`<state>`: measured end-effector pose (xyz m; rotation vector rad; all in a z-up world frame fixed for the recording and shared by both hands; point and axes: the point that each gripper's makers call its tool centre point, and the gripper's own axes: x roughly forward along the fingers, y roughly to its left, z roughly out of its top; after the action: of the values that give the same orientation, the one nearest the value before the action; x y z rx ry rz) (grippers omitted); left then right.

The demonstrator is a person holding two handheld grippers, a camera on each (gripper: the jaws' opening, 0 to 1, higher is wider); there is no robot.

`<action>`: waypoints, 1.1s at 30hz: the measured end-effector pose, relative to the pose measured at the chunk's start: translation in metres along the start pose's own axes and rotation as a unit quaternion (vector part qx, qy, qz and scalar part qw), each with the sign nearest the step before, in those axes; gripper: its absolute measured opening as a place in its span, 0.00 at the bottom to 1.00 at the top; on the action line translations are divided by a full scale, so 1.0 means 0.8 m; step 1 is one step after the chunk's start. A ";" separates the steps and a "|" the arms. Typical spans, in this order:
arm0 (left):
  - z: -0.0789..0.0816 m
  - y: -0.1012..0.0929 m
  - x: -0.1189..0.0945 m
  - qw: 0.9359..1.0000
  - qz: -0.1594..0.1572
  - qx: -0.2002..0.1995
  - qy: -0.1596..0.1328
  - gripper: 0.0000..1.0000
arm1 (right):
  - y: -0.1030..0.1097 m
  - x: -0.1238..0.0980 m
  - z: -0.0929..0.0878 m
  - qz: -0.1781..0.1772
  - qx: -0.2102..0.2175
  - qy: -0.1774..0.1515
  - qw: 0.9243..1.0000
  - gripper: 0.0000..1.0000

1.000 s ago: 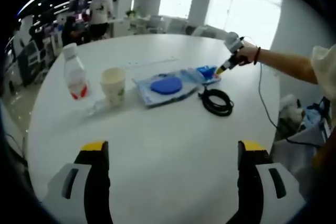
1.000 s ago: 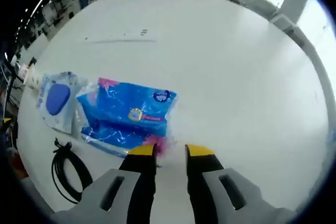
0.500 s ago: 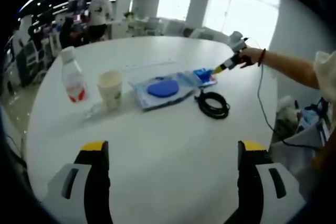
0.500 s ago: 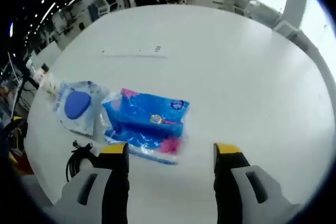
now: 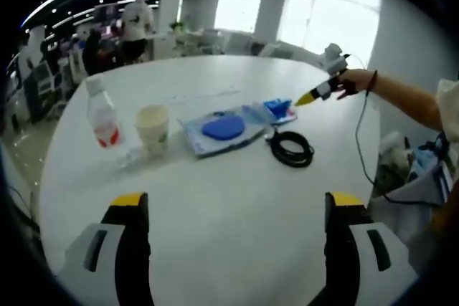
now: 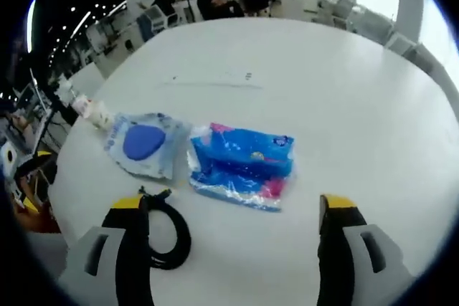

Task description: Arrange the tabletop items into an orderly group along one side of the table until the central work area is clear of visible clutter.

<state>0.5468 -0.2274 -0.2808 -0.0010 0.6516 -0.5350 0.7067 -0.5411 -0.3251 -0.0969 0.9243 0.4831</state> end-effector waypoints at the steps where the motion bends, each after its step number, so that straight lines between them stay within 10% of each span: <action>1: 0.000 -0.001 0.000 1.000 -0.001 0.000 -0.001 0.99 | 0.005 -0.002 -0.001 0.003 -0.003 -0.002 1.000 0.99; 33: 0.014 -0.007 -0.043 0.999 0.010 0.001 -0.035 0.99 | 0.162 -0.116 -0.035 0.073 -0.069 -0.090 0.991 0.99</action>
<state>0.5273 -0.2176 -0.2511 -0.0106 0.5825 -0.5136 0.5819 -0.4672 -0.2529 -0.1099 0.7236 0.6811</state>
